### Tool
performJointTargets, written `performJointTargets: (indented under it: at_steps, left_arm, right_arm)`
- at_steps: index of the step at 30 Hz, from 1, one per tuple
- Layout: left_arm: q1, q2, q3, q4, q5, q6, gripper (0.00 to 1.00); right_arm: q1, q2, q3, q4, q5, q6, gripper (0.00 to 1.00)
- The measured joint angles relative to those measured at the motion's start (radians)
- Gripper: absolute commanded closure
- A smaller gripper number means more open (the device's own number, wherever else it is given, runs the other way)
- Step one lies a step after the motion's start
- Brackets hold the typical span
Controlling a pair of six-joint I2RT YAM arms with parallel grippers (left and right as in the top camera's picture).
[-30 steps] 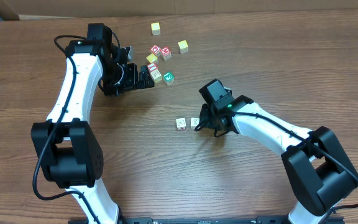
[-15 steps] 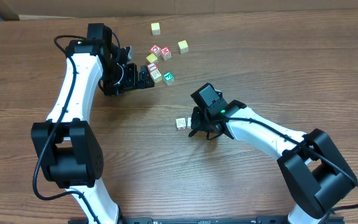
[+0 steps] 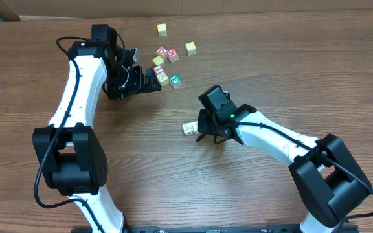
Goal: Flip 5 blocks
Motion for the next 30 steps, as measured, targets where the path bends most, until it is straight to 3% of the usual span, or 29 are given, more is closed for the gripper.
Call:
performJointTargets:
  at_steps: [23, 30]
  left_arm:
    - [0.0, 0.0, 0.0, 0.0, 0.0, 0.0, 0.0]
    - [0.0, 0.0, 0.0, 0.0, 0.0, 0.0, 0.0]
  right_arm:
    - [0.0, 0.0, 0.0, -0.031, -0.058, 0.0, 0.86]
    - [0.002, 0.0, 0.0, -0.038, -0.069, 0.0, 0.82]
